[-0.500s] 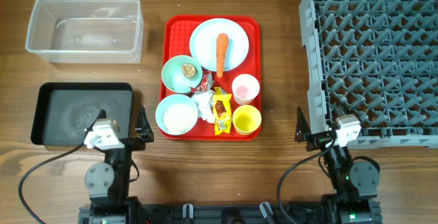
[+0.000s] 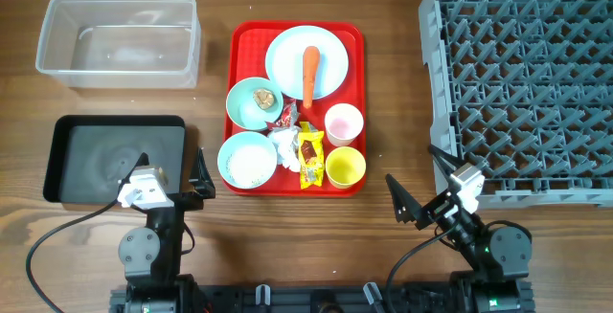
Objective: Sort waste into correct bins and load items into the dishwasher rack
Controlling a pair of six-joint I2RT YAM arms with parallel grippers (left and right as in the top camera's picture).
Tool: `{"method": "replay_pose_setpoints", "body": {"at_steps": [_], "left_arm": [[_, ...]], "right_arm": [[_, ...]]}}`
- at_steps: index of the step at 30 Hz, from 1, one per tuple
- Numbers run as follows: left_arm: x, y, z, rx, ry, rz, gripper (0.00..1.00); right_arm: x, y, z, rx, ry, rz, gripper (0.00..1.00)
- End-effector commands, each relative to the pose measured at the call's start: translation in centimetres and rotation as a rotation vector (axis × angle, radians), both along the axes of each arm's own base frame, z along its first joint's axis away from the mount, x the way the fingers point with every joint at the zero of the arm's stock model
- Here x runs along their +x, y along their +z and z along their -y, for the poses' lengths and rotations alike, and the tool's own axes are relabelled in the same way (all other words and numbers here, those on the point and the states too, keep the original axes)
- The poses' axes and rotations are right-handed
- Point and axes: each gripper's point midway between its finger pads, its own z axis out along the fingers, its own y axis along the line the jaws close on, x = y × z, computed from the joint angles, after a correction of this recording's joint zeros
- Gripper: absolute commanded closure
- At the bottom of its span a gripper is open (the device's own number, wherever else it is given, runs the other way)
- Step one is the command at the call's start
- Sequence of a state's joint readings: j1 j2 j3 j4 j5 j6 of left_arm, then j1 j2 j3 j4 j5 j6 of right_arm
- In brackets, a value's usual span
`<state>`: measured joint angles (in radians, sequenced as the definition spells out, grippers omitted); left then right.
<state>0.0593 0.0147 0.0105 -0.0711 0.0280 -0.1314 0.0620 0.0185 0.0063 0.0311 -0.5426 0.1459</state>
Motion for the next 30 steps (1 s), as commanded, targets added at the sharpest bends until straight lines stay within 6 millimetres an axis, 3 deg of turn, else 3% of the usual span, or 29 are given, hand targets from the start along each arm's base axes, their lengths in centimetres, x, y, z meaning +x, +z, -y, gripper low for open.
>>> {"method": "replay_pose_setpoints", "body": {"at_steps": [1, 25, 30], "left_arm": [[-0.03, -0.17, -0.14, 0.020, 0.004, -0.002, 0.00], [-0.03, -0.16, -0.14, 0.020, 0.004, -0.002, 0.00], [-0.03, -0.18, -0.13, 0.020, 0.003, -0.003, 0.00]], "right_arm": [[-0.20, 0.07, -0.29, 0.011, 0.020, -0.003, 0.00], [-0.20, 0.07, -0.29, 0.011, 0.020, -0.004, 0.00], [0.18, 0.08, 0.27, -0.056, -0.020, 0.043, 0.00]]}}
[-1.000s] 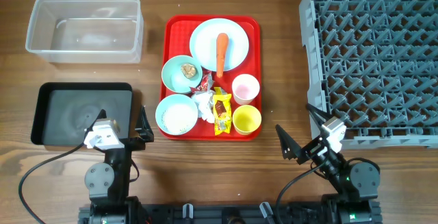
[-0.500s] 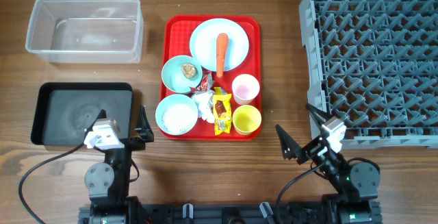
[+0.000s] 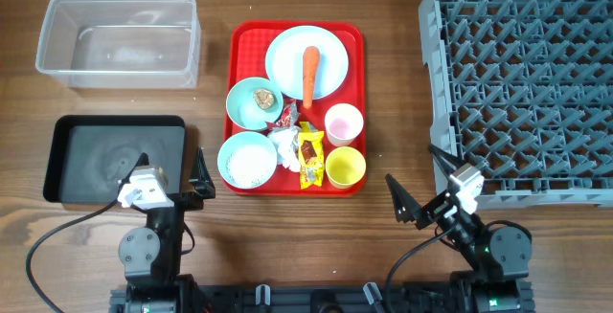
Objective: Sort waste into correct bins and load items into the dishwasher rack
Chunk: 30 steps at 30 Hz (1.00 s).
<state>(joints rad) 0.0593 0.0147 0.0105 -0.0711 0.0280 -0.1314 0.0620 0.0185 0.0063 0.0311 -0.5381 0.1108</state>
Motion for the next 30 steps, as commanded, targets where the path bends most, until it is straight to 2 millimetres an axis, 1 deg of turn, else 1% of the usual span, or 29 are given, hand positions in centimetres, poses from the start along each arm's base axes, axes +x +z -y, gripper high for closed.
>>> {"method": "replay_pose_setpoints", "body": {"at_steps": [1, 4, 5, 6, 7, 9, 11, 12, 13, 14, 16, 18, 20, 21, 23, 25, 26, 27, 28, 30], "left_arm": [[0.0, -0.2, -0.1, 0.020, 0.004, -0.002, 0.00], [0.0, -0.2, -0.1, 0.019, 0.003, -0.003, 0.00], [0.0, -0.2, -0.1, 0.019, -0.001, -0.002, 0.00], [0.0, -0.1, -0.1, 0.019, -0.001, 0.000, 0.00], [0.0, 0.0, -0.1, 0.019, -0.001, 0.006, 0.00], [0.0, 0.1, 0.3, 0.018, -0.019, 0.010, 0.00], [0.0, 0.2, 1.8, 0.012, -0.109, 0.012, 0.00], [-0.1, 0.3, 2.6, 0.009, -0.155, 0.017, 0.00], [-0.2, 0.5, 3.4, 0.007, -0.204, 0.025, 0.00], [-0.3, 0.6, 3.8, 0.005, -0.224, 0.023, 0.00], [-0.6, 1.1, 4.2, -0.001, -0.248, -0.005, 0.00], [-0.7, 3.0, 4.2, -0.009, -0.248, -0.050, 0.00], [-0.1, 4.7, 4.2, -0.021, -0.252, -0.112, 0.00], [0.3, 5.4, 4.2, -0.029, -0.252, -0.152, 0.00], [1.6, 6.7, 4.2, -0.050, -0.252, -0.264, 0.00], [3.5, 8.0, 4.0, -0.077, -0.250, -0.406, 0.00], [5.0, 8.7, 3.9, -0.099, -0.248, -0.517, 0.00], [6.1, 8.9, 4.0, -0.111, -0.249, -0.601, 0.00], [7.1, 9.1, 4.3, -0.115, -0.259, -0.681, 0.00], [8.5, 8.9, 5.5, -0.066, -0.321, -0.788, 0.00]], "right_arm": [[0.5, 0.2, 0.7, -0.028, -0.051, 0.028, 0.00], [0.6, 0.1, 1.0, -0.028, -0.068, 0.024, 0.00], [0.9, 0.1, 1.4, -0.055, -0.099, 0.041, 0.00], [1.0, 0.2, 1.7, -0.066, -0.116, 0.052, 0.00], [0.9, 0.7, 1.5, -0.063, -0.106, 0.073, 0.00], [0.4, 2.1, 0.8, -0.036, -0.060, 0.121, 0.00], [0.3, 2.9, 0.8, -0.009, -0.059, 0.131, 0.00], [0.1, 3.6, 0.9, -0.008, -0.060, 0.143, 0.00], [-0.1, 4.6, 0.9, -0.008, -0.060, 0.155, 0.01], [-0.2, 5.3, 0.9, -0.010, -0.061, 0.162, 0.00], [0.0, 7.8, 0.9, -0.014, -0.061, 0.162, 0.00], [1.2, 9.7, 0.6, -0.023, -0.050, 0.099, 0.00], [2.6, 11.1, -0.1, -0.077, -0.005, 0.032, 0.00], [3.6, 11.8, -0.2, -0.079, -0.003, -0.017, 0.00], [6.0, 13.1, -0.3, -0.084, 0.001, -0.136, 0.00], [8.1, 13.8, -0.4, -0.092, 0.006, -0.247, 0.00], [9.4, 13.7, -0.5, -0.098, 0.009, -0.354, 0.00], [10.3, 13.2, -0.6, -0.103, 0.013, -0.445, 0.00], [10.9, 12.5, -0.6, -0.108, 0.016, -0.523, 0.00], [11.9, 11.4, -0.8, -0.104, 0.026, -0.620, 0.00]]}}
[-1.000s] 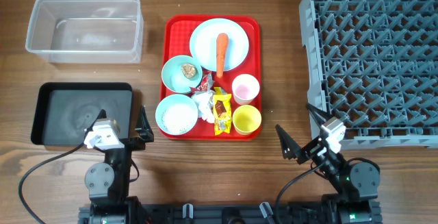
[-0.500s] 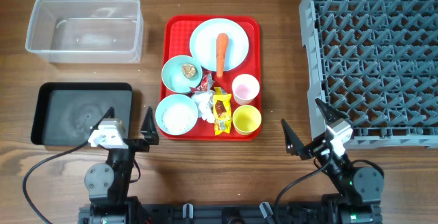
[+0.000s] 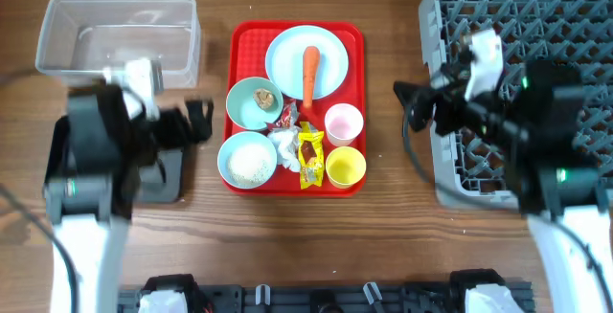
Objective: Sort waste into correct bins and load items into the dishwasher rack
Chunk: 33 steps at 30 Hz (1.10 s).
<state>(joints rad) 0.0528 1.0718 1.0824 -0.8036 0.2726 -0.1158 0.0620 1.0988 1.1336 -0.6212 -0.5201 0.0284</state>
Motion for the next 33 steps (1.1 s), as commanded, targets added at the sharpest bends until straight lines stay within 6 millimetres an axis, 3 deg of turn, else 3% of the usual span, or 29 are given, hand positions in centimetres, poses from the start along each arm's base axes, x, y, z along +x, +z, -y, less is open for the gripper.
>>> {"method": "replay_pose_setpoints", "body": {"at_steps": [1, 3, 6, 9, 13, 16, 22, 26, 28, 31, 33], "left_arm": [[3.1, 0.7, 2.3, 0.055, -0.145, -0.097, 0.00], [5.9, -0.5, 3.9, 0.064, -0.195, -0.103, 0.00], [7.1, -3.9, 4.5, 0.046, -0.214, -0.192, 0.00], [6.9, -7.2, 4.9, 0.034, -0.227, -0.309, 0.00], [6.2, -8.7, 4.8, 0.031, -0.228, -0.377, 0.00], [6.2, -8.6, 4.8, 0.031, -0.228, -0.375, 0.15], [6.1, -8.7, 4.8, 0.029, -0.224, -0.380, 0.22], [6.1, -8.7, 4.8, 0.029, -0.225, -0.380, 0.22], [6.1, -8.7, 4.9, 0.028, -0.225, -0.381, 0.21], [6.5, -8.4, 6.6, 0.036, -0.268, -0.346, 0.20], [6.8, -7.7, 10.0, 0.039, -0.336, -0.289, 0.15]], "right_arm": [[2.0, -0.4, -0.5, 0.011, 0.019, -0.074, 0.00], [3.8, -1.5, -0.8, 0.143, -0.062, -0.180, 0.00], [5.3, -3.5, -0.9, 0.179, -0.098, -0.258, 0.00], [5.3, -9.3, -1.9, 0.065, -0.127, -0.419, 0.01], [3.4, -16.2, -3.7, -0.155, -0.169, -0.600, 0.02], [2.6, -19.5, -4.0, -0.219, -0.217, -0.695, 0.18], [1.9, -24.8, -4.1, -0.258, -0.232, -0.810, 0.48], [2.7, -24.7, -4.3, -0.231, -0.250, -0.790, 0.53], [3.1, -23.7, -5.0, -0.192, -0.227, -0.774, 0.54], [4.6, -18.9, -6.2, -0.110, -0.187, -0.677, 0.46], [5.3, -14.3, -6.2, -0.068, -0.186, -0.580, 0.34]]}}
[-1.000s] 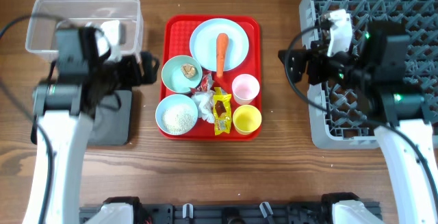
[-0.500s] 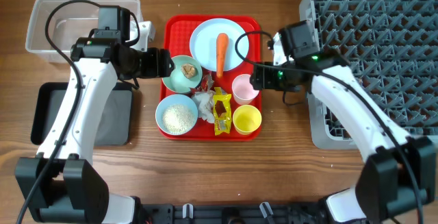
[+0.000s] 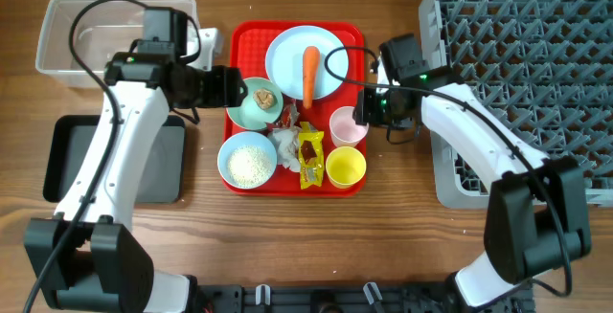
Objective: Sort waste into correct bins and load items into the dishwasher rack
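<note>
A red tray (image 3: 356, 35) holds a pale blue plate (image 3: 287, 59) with a carrot (image 3: 309, 70), a teal bowl (image 3: 261, 102) with a brown scrap, a second bowl (image 3: 247, 161) of white crumbs, a pink cup (image 3: 343, 125), a yellow cup (image 3: 345, 167), a yellow wrapper (image 3: 309, 152) and crumpled white paper (image 3: 284, 144). My left gripper (image 3: 233, 88) is at the left rim of the scrap bowl, its fingers apart. My right gripper (image 3: 368, 109) is just right of the pink cup, also open and holding nothing.
A clear plastic bin (image 3: 96, 45) stands at the back left, partly under my left arm. A black bin (image 3: 72, 160) lies in front of it. The grey dishwasher rack (image 3: 536, 74) fills the right side, and my right arm crosses its left edge.
Both arms have stretched further inward. The left gripper went from left of the tray to the scrap bowl's rim. The right gripper went from the rack's edge to beside the pink cup.
At the two oldest moments both arms sat folded at the table's front edge, grippers open, nothing moving. Then both were raised over the bins and the rack. Now each gripper is at the tray, left by the scrap bowl, right by the pink cup.
</note>
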Controlling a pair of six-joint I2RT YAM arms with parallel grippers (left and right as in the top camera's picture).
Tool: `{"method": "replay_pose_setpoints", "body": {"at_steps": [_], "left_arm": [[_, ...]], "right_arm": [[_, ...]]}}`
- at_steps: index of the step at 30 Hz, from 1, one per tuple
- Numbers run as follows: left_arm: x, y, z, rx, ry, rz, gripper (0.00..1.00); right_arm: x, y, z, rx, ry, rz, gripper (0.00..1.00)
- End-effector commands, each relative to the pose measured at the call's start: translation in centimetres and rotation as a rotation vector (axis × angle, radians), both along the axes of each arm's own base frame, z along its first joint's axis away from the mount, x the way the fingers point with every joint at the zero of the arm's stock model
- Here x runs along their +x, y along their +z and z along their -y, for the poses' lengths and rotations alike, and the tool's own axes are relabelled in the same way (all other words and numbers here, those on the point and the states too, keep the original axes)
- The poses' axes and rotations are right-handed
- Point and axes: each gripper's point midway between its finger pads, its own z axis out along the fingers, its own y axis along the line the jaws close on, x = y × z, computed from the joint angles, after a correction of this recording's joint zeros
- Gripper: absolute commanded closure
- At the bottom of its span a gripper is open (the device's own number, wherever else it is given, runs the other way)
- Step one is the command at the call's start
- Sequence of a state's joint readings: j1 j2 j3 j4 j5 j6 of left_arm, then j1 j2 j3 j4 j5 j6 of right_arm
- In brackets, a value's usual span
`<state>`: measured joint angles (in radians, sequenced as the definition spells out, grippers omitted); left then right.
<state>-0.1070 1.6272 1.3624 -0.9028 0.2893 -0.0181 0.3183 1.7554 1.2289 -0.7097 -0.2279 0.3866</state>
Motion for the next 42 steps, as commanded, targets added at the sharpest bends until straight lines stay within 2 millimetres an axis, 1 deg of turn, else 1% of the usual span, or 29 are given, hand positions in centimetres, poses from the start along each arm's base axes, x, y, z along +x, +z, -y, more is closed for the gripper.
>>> {"method": "replay_pose_setpoints", "body": {"at_steps": [1, 2, 3, 4, 5, 6, 7, 9, 10, 12, 15, 16, 17, 18, 19, 23, 24, 25, 26, 27, 28, 29, 30, 32, 33, 35, 37, 41, 42], "left_arm": [[0.4, 1.2, 5.8, -0.046, -0.110, 0.074, 0.14], [0.5, 1.5, 7.8, -0.060, -0.148, 0.103, 0.12], [0.5, 1.6, 10.2, -0.081, -0.183, 0.128, 0.05], [0.5, 1.4, 12.5, -0.106, -0.203, 0.138, 0.02], [0.2, 0.4, 15.4, -0.142, -0.262, 0.133, 0.01], [0.0, -0.4, 16.7, -0.155, -0.292, 0.120, 0.02], [-0.6, -3.3, 18.6, -0.152, -0.327, 0.063, 0.05], [-1.2, -6.8, 19.3, -0.138, -0.304, -0.032, 0.12], [-1.5, -7.8, 19.2, -0.133, -0.299, -0.064, 0.16], [-1.6, -8.4, 19.2, -0.133, -0.281, -0.088, 0.24], [-1.8, -8.9, 19.4, -0.130, -0.281, -0.101, 0.53], [-2.0, -9.1, 19.6, -0.129, -0.285, -0.105, 0.64], [-2.0, -9.1, 19.8, -0.130, -0.290, -0.102, 0.73], [-1.9, -9.0, 20.0, -0.134, -0.293, -0.093, 0.87], [-1.7, -8.9, 20.1, -0.139, -0.288, -0.088, 0.96], [-1.0, -8.0, 20.6, -0.188, -0.233, -0.080, 0.96], [-0.7, -7.2, 20.5, -0.211, -0.216, -0.085, 0.96], [-0.3, -4.7, 20.4, -0.297, -0.218, -0.084, 0.96], [0.1, -2.9, 20.1, -0.363, -0.227, -0.078, 0.96], [0.7, 0.4, 19.2, -0.495, -0.247, -0.064, 0.96], [0.9, 2.2, 18.4, -0.568, -0.260, -0.057, 0.96], [0.9, 3.9, 17.6, -0.650, -0.280, -0.059, 0.96], [0.7, 6.0, 16.3, -0.779, -0.318, -0.076, 0.96], [0.4, 8.4, 14.7, -0.923, -0.386, -0.077, 0.96], [-0.2, 9.9, 14.4, -0.995, -0.465, -0.049, 0.96], [-0.8, 11.1, 14.7, -1.047, -0.539, -0.025, 0.96], [-1.0, 11.5, 14.7, -1.062, -0.569, -0.009, 0.96], [-0.9, 11.7, 14.7, -1.063, -0.589, 0.016, 0.96], [-0.9, 11.7, 14.7, -1.062, -0.589, 0.016, 0.96]], "right_arm": [[2.0, 10.0, -0.4, 0.099, -0.012, 0.228, 0.29], [2.2, 12.3, 0.7, 0.103, -0.041, 0.285, 0.24], [2.2, 13.8, 2.0, 0.099, -0.075, 0.323, 0.21], [2.1, 15.0, 3.9, 0.081, -0.127, 0.353, 0.20], [1.9, 16.2, 6.9, 0.050, -0.201, 0.379, 0.19], [1.7, 16.6, 8.5, 0.032, -0.242, 0.386, 0.19], [1.4, 16.7, 11.6, 0.009, -0.320, 0.376, 0.19], [1.0, 16.1, 14.2, -0.012, -0.384, 0.343, 0.19], [0.8, 15.9, 14.8, -0.019, -0.398, 0.331, 0.19], [0.9, 15.6, 15.1, -0.024, -0.397, 0.323, 0.19], [0.7, 14.6, 15.1, -0.028, -0.398, 0.298, 0.19], [0.7, 14.3, 15.1, -0.030, -0.398, 0.291, 0.19], [0.8, 14.1, 15.1, -0.031, -0.397, 0.284, 0.19], [0.8, 14.0, 15.1, -0.031, -0.398, 0.278, 0.20], [0.8, 13.9, 15.1, -0.031, -0.398, 0.276, 0.20], [0.8, 13.8, 15.2, -0.038, -0.401, 0.275, 0.20], [0.8, 13.8, 15.2, -0.038, -0.401, 0.275, 0.20], [0.8, 13.9, 15.0, -0.031, -0.384, 0.279, 0.20], [0.9, 14.1, 14.4, -0.011, -0.350, 0.288, 0.20], [1.2, 14.7, 13.1, 0.045, -0.265, 0.317, 0.19], [1.4, 15.2, 12.0, 0.089, -0.201, 0.343, 0.15], [1.7, 16.0, 10.3, 0.161, -0.105, 0.378, 0.12], [1.8, 17.0, 8.1, 0.267, 0.013, 0.418, 0.08], [1.5, 18.8, 4.4, 0.491, 0.232, 0.477, 0.03], [1.4, 19.3, 2.8, 0.598, 0.323, 0.493, 0.01], [1.4, 19.8, 0.3, 0.760, 0.448, 0.506, 0.00], [0.9, 20.4, -1.5, 0.864, 0.543, 0.516, 0.00], [-0.2, 20.4, -3.9, 0.883, 0.622, 0.509, 0.01], [-0.6, 20.5, -4.4, 0.889, 0.639, 0.506, 0.03]]}}
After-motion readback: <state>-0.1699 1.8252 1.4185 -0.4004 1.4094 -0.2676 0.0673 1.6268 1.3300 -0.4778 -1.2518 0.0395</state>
